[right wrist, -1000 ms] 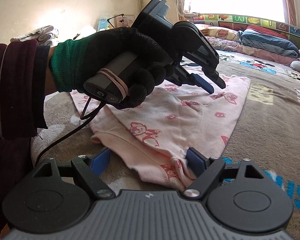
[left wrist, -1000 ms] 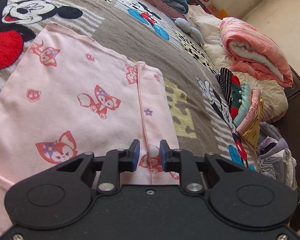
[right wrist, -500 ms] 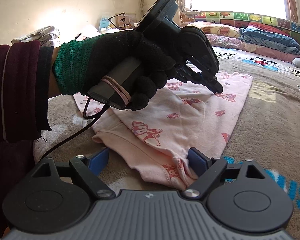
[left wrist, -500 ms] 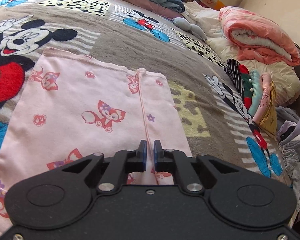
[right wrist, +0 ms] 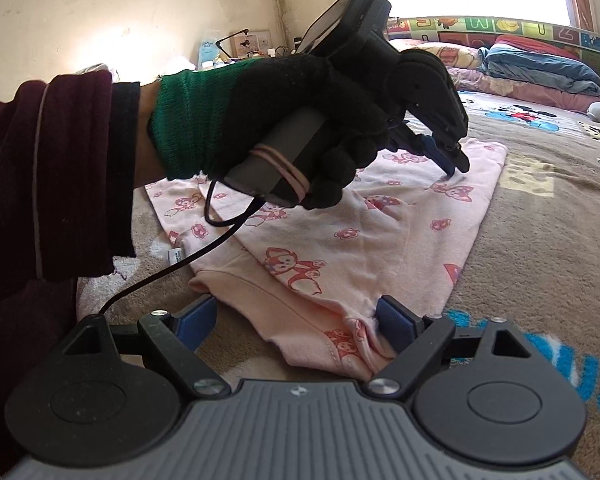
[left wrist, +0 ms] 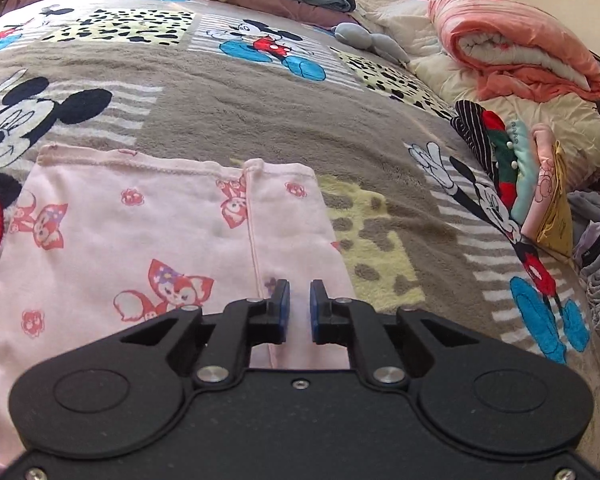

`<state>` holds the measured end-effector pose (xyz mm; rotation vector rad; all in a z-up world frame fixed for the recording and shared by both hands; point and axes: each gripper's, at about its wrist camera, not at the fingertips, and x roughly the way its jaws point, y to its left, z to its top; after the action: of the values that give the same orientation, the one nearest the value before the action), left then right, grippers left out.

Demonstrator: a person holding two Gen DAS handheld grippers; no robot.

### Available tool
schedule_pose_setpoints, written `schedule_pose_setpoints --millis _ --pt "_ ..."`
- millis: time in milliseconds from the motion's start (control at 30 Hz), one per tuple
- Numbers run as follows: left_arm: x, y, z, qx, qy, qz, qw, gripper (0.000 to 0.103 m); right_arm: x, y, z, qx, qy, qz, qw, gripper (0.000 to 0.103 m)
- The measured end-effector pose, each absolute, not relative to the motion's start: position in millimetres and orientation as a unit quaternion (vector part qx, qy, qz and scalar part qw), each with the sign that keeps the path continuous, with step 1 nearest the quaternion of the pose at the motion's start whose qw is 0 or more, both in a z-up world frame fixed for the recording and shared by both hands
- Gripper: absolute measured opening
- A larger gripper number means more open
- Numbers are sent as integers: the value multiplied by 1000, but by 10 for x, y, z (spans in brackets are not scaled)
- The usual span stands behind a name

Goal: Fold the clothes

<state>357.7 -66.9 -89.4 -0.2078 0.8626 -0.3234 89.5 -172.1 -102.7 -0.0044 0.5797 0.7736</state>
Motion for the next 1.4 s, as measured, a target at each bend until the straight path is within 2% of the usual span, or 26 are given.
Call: schedule_pose_setpoints --millis 300,333,367,433,633,733,767,1067,1167,1233,1300,1400 --pt "4479 -785 -935 -100 420 -122 894 8 917 -1747 -1050 9 280 381 881 92" --pt "4515 -764 -909 -111 408 -120 898 10 920 -1750 -1052 10 280 382 881 92" --pt "4525 -739 -874 -121 400 -117 901 17 923 -1752 -1054 11 280 382 881 92" --pt "4456 -678 -774 -133 382 -119 907 19 928 -1757 -1058 13 280 384 880 93" --pt "3785 -197 -503 -160 344 -113 918 25 919 -1755 -1061 10 277 383 881 93" --pt "3290 159 -396 -184 332 -98 920 35 894 -1754 -1041 4 271 380 884 92" --pt "3120 275 -361 -191 329 -92 920 42 885 -1757 -1029 4 268 378 886 92" --pt "1483 1171 -224 -321 285 -32 902 44 732 -1901 -832 16 213 340 916 92" --pt "1157 1339 -321 -355 280 -5 892 45 725 -1828 -905 -7 245 353 903 92" --pt "1049 1399 -386 -367 286 2 885 45 637 -1703 -988 -63 256 342 902 91" --pt "970 1408 -406 -368 287 0 884 45 525 -1628 -978 -100 238 333 907 86" --pt "866 1409 -440 -366 288 -8 885 45 419 -1652 -912 -91 214 346 909 86"
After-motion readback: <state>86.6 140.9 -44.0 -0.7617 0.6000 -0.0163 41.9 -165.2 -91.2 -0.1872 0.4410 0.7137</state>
